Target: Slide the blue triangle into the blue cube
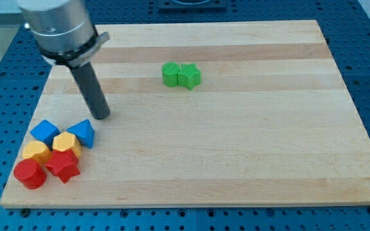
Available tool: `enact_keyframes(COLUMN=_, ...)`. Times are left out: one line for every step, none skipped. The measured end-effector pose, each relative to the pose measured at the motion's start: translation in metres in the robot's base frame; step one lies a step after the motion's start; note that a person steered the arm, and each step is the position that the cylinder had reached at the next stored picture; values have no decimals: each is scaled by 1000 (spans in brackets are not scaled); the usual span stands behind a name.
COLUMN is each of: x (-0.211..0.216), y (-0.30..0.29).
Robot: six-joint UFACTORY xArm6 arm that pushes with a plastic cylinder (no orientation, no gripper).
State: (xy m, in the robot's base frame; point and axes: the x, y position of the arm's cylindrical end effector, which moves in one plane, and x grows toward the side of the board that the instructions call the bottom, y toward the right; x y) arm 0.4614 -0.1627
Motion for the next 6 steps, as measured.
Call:
enact_keyframes(x=20, y=-3)
enact_keyframes(x=24, y=-36)
enact_keyframes(x=24, y=-65)
enact_keyframes(x=24, y=-53)
enact_keyframes(x=24, y=-20)
enact_keyframes(x=20, y=2)
